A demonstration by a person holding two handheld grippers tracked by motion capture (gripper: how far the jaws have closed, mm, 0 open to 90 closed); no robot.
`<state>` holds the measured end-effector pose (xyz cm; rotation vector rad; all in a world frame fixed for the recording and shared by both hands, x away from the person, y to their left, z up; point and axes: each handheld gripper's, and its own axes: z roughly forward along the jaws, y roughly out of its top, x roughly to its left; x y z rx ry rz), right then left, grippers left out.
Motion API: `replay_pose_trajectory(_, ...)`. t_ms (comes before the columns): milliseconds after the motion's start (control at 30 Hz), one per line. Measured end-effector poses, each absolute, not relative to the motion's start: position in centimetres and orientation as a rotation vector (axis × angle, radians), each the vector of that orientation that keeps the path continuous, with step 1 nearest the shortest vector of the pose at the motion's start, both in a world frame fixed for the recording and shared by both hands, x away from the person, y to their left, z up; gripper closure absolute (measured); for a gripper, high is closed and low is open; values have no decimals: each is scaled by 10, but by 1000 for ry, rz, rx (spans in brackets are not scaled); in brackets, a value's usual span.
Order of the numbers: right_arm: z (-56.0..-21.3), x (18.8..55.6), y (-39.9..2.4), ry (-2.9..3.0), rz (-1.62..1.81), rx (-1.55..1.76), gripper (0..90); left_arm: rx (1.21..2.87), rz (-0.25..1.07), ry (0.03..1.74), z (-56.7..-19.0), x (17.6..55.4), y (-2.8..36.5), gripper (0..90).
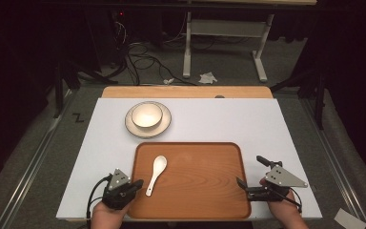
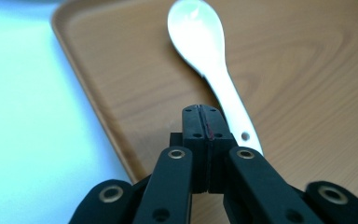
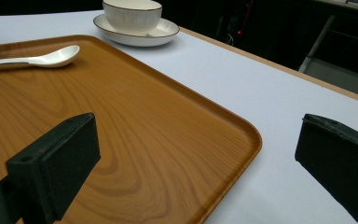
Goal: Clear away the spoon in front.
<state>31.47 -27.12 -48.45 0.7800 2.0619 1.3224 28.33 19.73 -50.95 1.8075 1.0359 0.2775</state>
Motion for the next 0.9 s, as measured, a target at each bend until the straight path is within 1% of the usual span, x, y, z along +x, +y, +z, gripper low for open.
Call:
replay_pose_trajectory(233,-484,317,-268,2073,1323,782,7,1793,303,1061,-507,279,204,900)
replay_pose_trajectory(333,-484,319,-266,2075,1323,755,7,1828,328,1091,-509,279,205,900)
replay_pose_trajectory(400,-484,319,-265,2078,1326,761,7,1904,366,1160,-512,280,203,900)
replay_pose_trajectory(600,-484,320,-264,2078,1330,742,7,2044,400,1139,-515,280,186,900)
replay_pose_trajectory(900,-484,319,-264,2078,1328,762,7,2095,375,1101,-516,279,173,900)
